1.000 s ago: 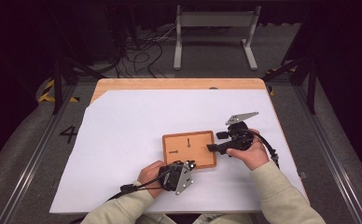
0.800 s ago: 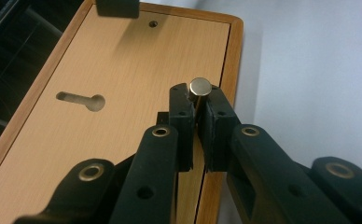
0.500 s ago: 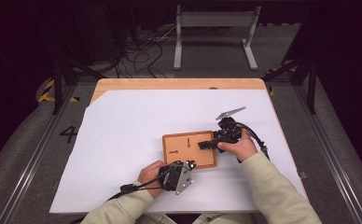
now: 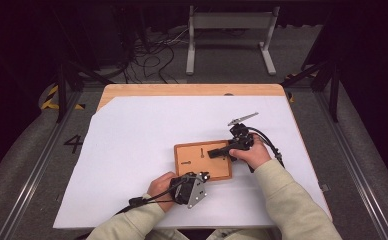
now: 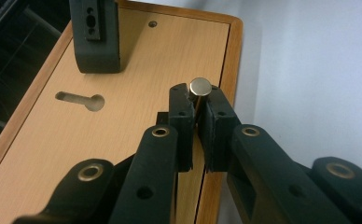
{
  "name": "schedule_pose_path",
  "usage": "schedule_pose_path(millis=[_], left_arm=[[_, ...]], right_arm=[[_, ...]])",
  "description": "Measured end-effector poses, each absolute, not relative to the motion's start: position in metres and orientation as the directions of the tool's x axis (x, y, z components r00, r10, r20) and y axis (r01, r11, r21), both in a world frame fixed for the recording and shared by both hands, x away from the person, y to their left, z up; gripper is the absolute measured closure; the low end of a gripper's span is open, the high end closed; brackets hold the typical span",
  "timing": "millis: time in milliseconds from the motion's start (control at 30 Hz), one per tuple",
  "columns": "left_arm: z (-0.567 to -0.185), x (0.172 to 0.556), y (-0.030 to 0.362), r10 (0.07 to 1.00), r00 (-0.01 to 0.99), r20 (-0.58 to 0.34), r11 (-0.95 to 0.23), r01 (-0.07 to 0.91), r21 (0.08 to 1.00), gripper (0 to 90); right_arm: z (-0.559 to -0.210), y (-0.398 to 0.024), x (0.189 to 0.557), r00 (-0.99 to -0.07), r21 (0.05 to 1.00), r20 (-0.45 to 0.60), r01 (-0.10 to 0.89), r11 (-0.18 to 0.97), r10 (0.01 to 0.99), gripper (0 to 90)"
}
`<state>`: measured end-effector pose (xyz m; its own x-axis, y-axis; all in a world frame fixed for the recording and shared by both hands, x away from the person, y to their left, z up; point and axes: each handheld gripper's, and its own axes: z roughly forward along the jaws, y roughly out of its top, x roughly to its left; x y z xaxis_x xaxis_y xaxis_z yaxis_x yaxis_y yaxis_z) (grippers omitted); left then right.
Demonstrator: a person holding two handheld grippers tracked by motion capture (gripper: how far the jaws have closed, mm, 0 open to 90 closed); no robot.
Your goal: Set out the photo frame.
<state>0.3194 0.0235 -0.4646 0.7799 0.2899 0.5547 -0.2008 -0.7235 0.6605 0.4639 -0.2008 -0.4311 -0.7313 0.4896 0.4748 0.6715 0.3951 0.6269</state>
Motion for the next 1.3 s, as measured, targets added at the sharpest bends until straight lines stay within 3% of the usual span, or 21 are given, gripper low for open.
schedule_pose_path(millis=[200, 300, 500, 600, 900, 1300], left_arm=[[-0.465, 0.317, 0.023, 0.269, 0.769, 0.58, -0.734, -0.227, 0.641, 83.3], [-0.464, 0.316, 0.024, 0.256, 0.787, 0.562, -0.733, -0.22, 0.643, 77.8], [-0.449, 0.321, 0.038, 0.255, 0.894, 0.369, -0.639, -0.13, 0.758, 46.4], [-0.437, 0.326, 0.05, 0.296, 0.916, 0.272, -0.558, -0.065, 0.827, 40.9], [-0.407, 0.338, 0.099, 0.463, 0.857, 0.228, -0.426, -0.01, 0.904, 40.7], [-0.403, 0.35, 0.138, 0.573, 0.801, 0.172, -0.368, 0.065, 0.927, 40.5]], right_arm=[[-0.428, -0.204, 0.463, -0.746, 0.63, 0.482, 0.66, 0.409, 0.46, 39.6], [-0.428, -0.206, 0.464, -0.743, 0.625, 0.498, 0.665, 0.41, 0.446, 42.0], [-0.424, -0.208, 0.461, -0.758, 0.631, 0.486, 0.649, 0.425, 0.436, 43.6], [-0.422, -0.207, 0.459, -0.767, 0.638, 0.471, 0.637, 0.432, 0.436, 43.9], [-0.413, -0.207, 0.447, -0.808, 0.668, 0.399, 0.58, 0.466, 0.434, 45.3], [-0.405, -0.208, 0.428, -0.862, 0.708, 0.286, 0.485, 0.513, 0.419, 46.9]])
